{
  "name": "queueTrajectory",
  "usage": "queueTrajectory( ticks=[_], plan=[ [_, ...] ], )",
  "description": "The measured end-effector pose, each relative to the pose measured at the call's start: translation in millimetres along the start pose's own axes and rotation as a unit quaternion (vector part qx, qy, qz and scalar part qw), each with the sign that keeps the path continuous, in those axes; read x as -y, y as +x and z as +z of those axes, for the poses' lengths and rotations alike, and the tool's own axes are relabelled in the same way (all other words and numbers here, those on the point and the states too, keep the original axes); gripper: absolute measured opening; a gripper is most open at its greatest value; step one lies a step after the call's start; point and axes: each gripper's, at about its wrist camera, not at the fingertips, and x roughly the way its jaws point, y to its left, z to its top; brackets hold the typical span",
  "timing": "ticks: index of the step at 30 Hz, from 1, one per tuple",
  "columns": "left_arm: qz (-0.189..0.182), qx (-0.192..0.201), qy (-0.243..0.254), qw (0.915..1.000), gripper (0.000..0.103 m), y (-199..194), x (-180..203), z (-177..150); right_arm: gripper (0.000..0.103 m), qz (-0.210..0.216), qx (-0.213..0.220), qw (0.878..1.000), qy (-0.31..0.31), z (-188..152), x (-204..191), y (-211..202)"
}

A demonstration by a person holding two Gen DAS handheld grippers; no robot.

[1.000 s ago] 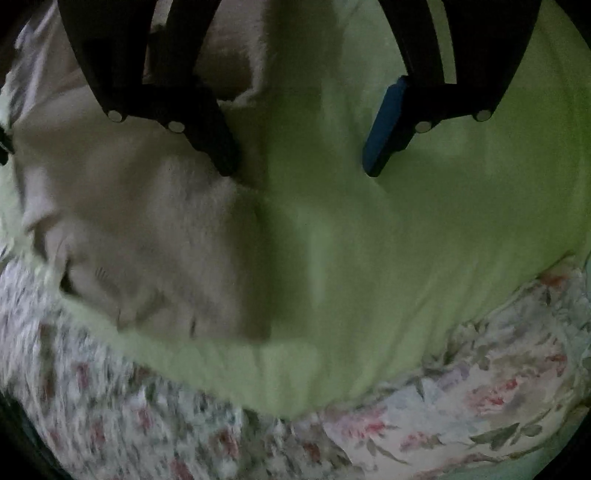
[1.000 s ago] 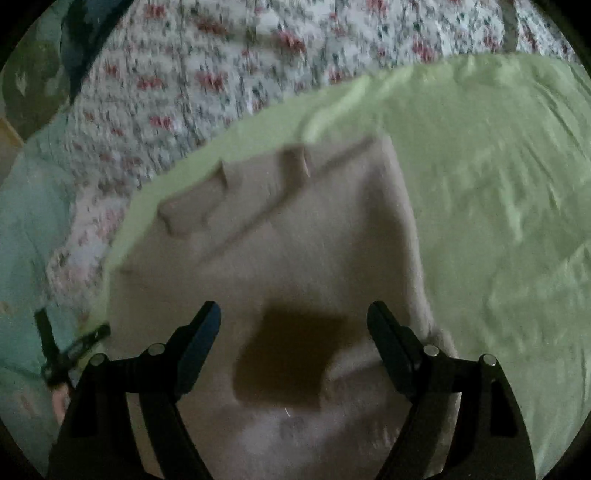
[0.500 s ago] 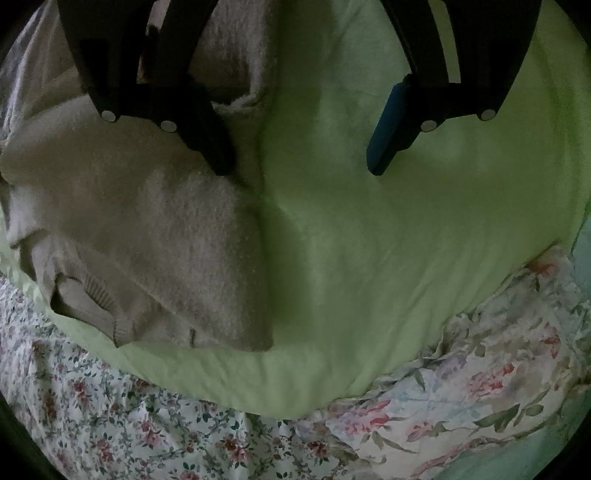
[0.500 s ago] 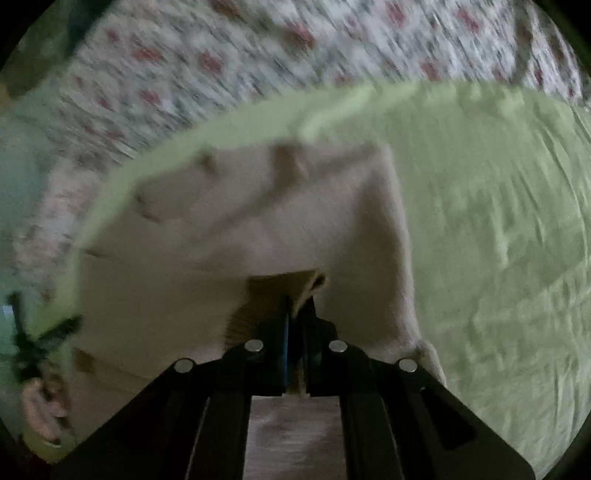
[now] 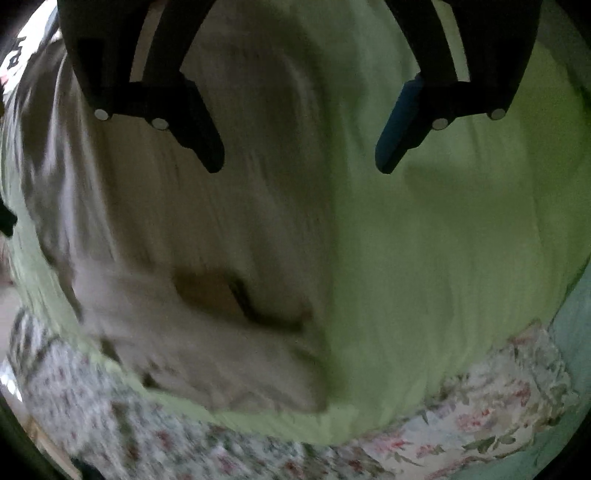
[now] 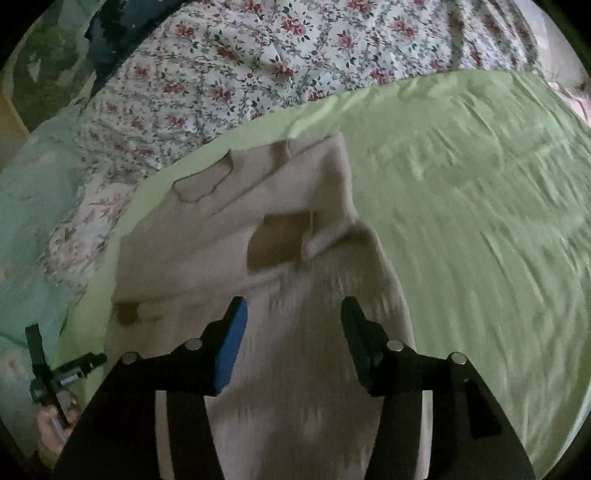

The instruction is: Fold small clothes

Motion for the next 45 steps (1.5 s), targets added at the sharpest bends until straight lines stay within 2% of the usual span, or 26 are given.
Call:
queueTrajectory(
  ticks=[2, 5, 7, 9, 13, 17, 19, 22, 24, 28, 32, 34, 37, 38, 39, 40, 42, 43, 44, 45],
  plan=[
    [0.008, -0.028, 0.023, 0.9993, 0.085, -0.1, 16.4, -27.4, 0.055, 0.008, -0.006, 1.0, 0.01, -19.9, 1.6, -9.4],
    [0.026, -0.028, 0.05, 0.998, 0.085, -10.7, 25.5, -59.1, 0.055, 0.015, -0.008, 1.0, 0.016, -42.3, 3.9, -23.7],
    [0.024, -0.029, 0.047, 0.9982, 0.085, -19.3, 18.5, -74.7, 0.057, 0.02, -0.006, 1.0, 0.017, -57.6, 7.0, -39.5],
    [0.011, -0.033, 0.031, 0.9989, 0.085, -28.0, 6.0, -86.5, 0.064, 0.019, -0.003, 1.0, 0.013, -70.2, 11.0, -53.1],
    [-0.06, -0.029, -0.006, 0.9977, 0.085, -41.4, -18.4, -104.3, 0.066, 0.022, -0.011, 1.0, 0.019, -96.2, 28.9, -74.1],
    [-0.151, -0.035, -0.031, 0.9875, 0.087, -43.7, -19.1, -113.6, 0.066, 0.057, -0.018, 0.998, 0.032, -115.6, 45.4, -87.6],
    [-0.168, -0.044, -0.024, 0.9845, 0.09, -41.5, -12.4, -119.7, 0.066, 0.077, -0.026, 0.996, 0.038, -124.2, 52.2, -92.0],
    [-0.166, -0.044, 0.007, 0.9851, 0.094, -41.1, 2.8, -131.3, 0.066, 0.091, -0.039, 0.994, 0.04, -139.3, 64.7, -98.8],
    [-0.179, -0.043, 0.022, 0.9827, 0.094, -41.0, 8.5, -134.7, 0.066, 0.1, -0.047, 0.993, 0.045, -147.6, 71.7, -101.2],
    [-0.261, -0.05, 0.047, 0.963, 0.093, -37.4, 20.3, -139.6, 0.066, 0.138, -0.082, 0.986, 0.048, -165.3, 84.2, -95.3],
    [-0.275, -0.046, 0.066, 0.958, 0.093, -37.6, 21.6, -144.4, 0.066, 0.196, -0.096, 0.975, 0.05, -165.7, 80.0, -80.9],
    [-0.285, -0.043, 0.066, 0.9554, 0.091, -39.1, 18.2, -145.7, 0.066, 0.212, -0.11, 0.97, 0.033, -165.3, 70.0, -70.7],
    [-0.291, -0.04, 0.055, 0.9543, 0.08, -39.3, 12.1, -147.9, 0.066, 0.209, -0.116, 0.971, 0.01, -166.0, 59.7, -63.3],
    [-0.291, -0.038, 0.052, 0.9545, 0.072, -39.1, 10.3, -147.7, 0.066, 0.211, -0.115, 0.971, 0.006, -165.8, 57.9, -62.9],
    [-0.29, -0.037, 0.051, 0.9551, 0.064, -37.6, 7.7, -147.4, 0.062, 0.211, -0.114, 0.971, 0.002, -166.0, 56.9, -63.2],
    [-0.286, -0.036, 0.052, 0.9561, 0.059, -37.4, 5.9, -147.8, 0.057, 0.201, -0.113, 0.973, -0.005, -167.1, 56.3, -63.5],
    [-0.278, -0.036, 0.057, 0.9583, 0.04, -35.1, 5.1, -147.7, 0.022, 0.169, -0.118, 0.978, -0.017, -166.6, 55.2, -61.7],
    [-0.276, -0.037, 0.06, 0.9586, 0.035, -35.8, 0.8, -148.9, 0.016, 0.157, -0.122, 0.98, -0.015, -167.4, 57.8, -60.6],
    [-0.271, -0.038, 0.068, 0.9593, 0.023, -35.5, -0.4, -148.8, 0.01, 0.156, -0.121, 0.98, -0.009, -168.6, 60.1, -62.4],
    [-0.269, -0.041, 0.071, 0.9597, 0.014, -34.9, -0.2, -148.4, 0.01, 0.156, -0.118, 0.981, -0.006, -168.6, 62.3, -63.9]
  ],
)
